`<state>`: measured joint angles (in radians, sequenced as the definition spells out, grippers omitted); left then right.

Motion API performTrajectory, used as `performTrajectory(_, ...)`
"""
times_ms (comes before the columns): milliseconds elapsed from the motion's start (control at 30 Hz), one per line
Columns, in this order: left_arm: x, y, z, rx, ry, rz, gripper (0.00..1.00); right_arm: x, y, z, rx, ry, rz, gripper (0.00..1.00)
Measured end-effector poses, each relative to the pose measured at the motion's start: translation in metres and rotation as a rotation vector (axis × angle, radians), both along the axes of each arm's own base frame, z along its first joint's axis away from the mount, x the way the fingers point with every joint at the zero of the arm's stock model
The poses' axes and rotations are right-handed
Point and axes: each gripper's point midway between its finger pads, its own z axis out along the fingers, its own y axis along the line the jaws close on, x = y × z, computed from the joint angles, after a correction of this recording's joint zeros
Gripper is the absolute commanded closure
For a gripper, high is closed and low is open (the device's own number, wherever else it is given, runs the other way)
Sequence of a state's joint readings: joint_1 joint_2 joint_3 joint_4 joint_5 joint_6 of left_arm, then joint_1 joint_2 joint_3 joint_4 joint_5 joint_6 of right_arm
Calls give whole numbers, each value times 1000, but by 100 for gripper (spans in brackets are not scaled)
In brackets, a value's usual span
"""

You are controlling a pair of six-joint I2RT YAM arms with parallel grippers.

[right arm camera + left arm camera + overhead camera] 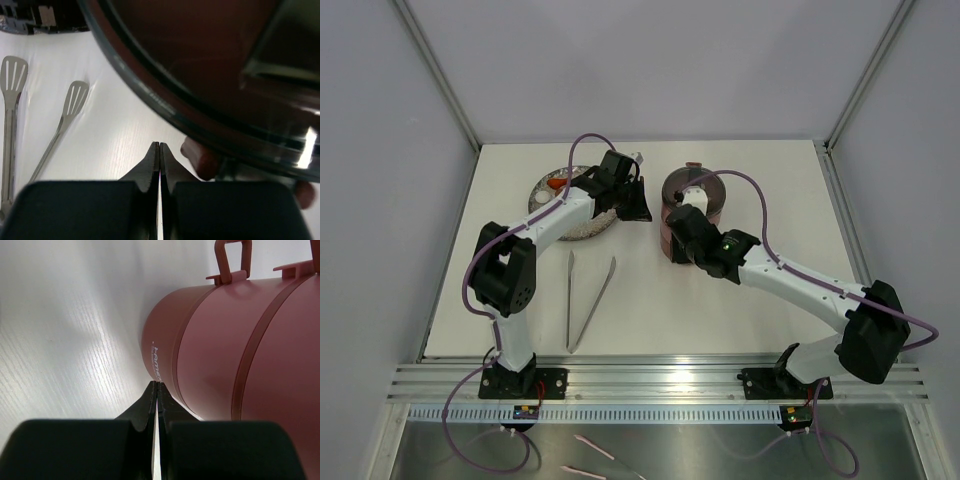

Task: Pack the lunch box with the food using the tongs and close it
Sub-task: Close the fastener on the packing box.

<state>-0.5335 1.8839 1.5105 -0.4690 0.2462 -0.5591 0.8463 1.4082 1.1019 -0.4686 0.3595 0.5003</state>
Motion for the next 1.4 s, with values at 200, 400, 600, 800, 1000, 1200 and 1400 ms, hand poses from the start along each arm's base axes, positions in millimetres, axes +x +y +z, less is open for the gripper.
performTrajectory(200, 0, 0, 0, 0, 0, 0, 100, 7, -12, 3, -33, -30, -66, 100)
performTrajectory(400, 0, 0, 0, 0, 0, 0, 100, 7, -18, 1, -55, -31, -90, 100)
performTrajectory(600, 0, 0, 0, 0, 0, 0, 100, 8, -21, 3, -72, -37, -101, 100)
performTrajectory(800, 0, 0, 0, 0, 0, -1, 100, 5, -14, 8, -54, -37, -44, 100)
performTrajectory(1000, -1, 1, -1, 3, 3, 0, 100, -6, -16, 44, 47, -93, -22, 100)
performTrajectory(1200, -1, 1, -1, 5, 7, 0, 100, -7, -31, 55, 61, -120, -84, 100)
performTrajectory(1400, -1, 1, -1, 6, 7, 0, 100, -4, -40, 15, -43, -75, -130, 100)
